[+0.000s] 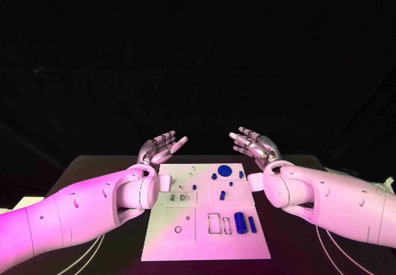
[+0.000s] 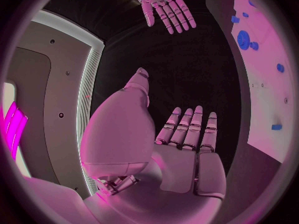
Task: Assemble the parts on the task board
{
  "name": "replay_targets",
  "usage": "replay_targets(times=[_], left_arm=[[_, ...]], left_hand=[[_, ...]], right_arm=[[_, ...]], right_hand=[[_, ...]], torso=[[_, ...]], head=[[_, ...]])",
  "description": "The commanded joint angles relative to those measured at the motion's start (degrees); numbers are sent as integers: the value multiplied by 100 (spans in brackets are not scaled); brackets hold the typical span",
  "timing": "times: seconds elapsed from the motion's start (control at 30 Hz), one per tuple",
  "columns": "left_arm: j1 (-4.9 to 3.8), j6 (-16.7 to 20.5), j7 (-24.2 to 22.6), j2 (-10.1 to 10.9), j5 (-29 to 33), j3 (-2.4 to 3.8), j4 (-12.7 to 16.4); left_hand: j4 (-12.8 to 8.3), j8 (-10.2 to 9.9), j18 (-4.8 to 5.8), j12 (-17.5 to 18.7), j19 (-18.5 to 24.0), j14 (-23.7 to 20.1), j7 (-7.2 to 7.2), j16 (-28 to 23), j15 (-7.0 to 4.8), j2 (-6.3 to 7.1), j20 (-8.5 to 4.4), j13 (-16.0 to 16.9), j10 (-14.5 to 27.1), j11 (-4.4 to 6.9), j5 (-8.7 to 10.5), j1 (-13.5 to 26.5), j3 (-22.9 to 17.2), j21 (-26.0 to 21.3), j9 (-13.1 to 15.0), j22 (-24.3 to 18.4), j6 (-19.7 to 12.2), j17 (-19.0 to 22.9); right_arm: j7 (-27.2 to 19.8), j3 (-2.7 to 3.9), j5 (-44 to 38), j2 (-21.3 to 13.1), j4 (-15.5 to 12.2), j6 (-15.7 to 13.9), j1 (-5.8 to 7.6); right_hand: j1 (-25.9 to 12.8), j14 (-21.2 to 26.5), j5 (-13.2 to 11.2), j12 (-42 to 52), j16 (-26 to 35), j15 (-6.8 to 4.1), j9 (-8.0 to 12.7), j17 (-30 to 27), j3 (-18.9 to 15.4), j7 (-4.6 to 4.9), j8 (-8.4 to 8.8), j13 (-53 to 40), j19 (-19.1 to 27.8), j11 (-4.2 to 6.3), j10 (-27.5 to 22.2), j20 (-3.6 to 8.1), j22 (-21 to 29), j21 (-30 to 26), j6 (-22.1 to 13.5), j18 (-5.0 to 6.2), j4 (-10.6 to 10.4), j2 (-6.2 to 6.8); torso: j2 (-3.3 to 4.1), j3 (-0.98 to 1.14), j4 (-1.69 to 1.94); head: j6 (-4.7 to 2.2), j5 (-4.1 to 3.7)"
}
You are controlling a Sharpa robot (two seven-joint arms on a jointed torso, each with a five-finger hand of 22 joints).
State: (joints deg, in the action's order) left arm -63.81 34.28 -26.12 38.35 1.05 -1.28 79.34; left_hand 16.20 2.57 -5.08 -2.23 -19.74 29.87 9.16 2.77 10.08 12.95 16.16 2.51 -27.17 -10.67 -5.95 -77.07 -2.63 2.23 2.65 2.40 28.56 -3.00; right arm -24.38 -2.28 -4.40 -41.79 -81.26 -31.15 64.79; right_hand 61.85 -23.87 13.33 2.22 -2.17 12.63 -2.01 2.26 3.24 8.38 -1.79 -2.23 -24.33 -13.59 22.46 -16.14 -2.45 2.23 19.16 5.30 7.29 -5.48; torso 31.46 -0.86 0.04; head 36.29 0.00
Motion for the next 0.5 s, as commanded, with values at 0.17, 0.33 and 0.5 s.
replay_targets(times=[0.17, 0.33, 0.5], left_arm=[[-24, -555, 119, -34, 41, 0, -44], [-24, -555, 119, -34, 41, 0, -44], [-38, -808, 100, 291, -173, 6, 117]], left_hand=[[37, 175, -467, -243, -2333, 1995, 550, 523, 93, -387, 32, 119, -1710, -224, 40, -361, -318, 623, 96, 300, 1135, -211], [-133, 462, -530, -578, -3596, 3102, 377, 953, -255, -708, -256, 198, -2900, 53, 78, -367, -401, 1156, 200, 497, 2351, -439], [-338, 538, -547, -663, -4245, 3716, 213, 1129, -493, -830, -479, 210, -3425, 243, 78, -361, -374, 1380, 189, 584, 2733, -725]], right_arm=[[533, -65, -730, 106, 290, 1562, 147], [584, -80, -791, 126, 349, 1710, 178], [540, -49, -3647, -31, 669, 616, 305]], right_hand=[[1068, -3144, -131, 534, -543, -324, -241, 171, 147, 495, -457, -172, -2421, 245, 3115, 38, -228, 577, 2928, 520, 644, -91], [1096, -3789, -210, 511, -569, -529, -197, 157, 245, 361, -442, -135, -2941, 435, 3691, 204, -203, 712, 3450, 540, 826, -90], [1069, -2947, -238, 412, -169, -546, -188, 71, 389, 297, -379, -142, -3399, 513, 4107, 317, -191, 828, 3745, 529, 924, -56]], torso=[[1, -1, 0], [1, -1, 0], [169, 19, 64]], head=[[0, 0], [0, 0], [-2, -66]])
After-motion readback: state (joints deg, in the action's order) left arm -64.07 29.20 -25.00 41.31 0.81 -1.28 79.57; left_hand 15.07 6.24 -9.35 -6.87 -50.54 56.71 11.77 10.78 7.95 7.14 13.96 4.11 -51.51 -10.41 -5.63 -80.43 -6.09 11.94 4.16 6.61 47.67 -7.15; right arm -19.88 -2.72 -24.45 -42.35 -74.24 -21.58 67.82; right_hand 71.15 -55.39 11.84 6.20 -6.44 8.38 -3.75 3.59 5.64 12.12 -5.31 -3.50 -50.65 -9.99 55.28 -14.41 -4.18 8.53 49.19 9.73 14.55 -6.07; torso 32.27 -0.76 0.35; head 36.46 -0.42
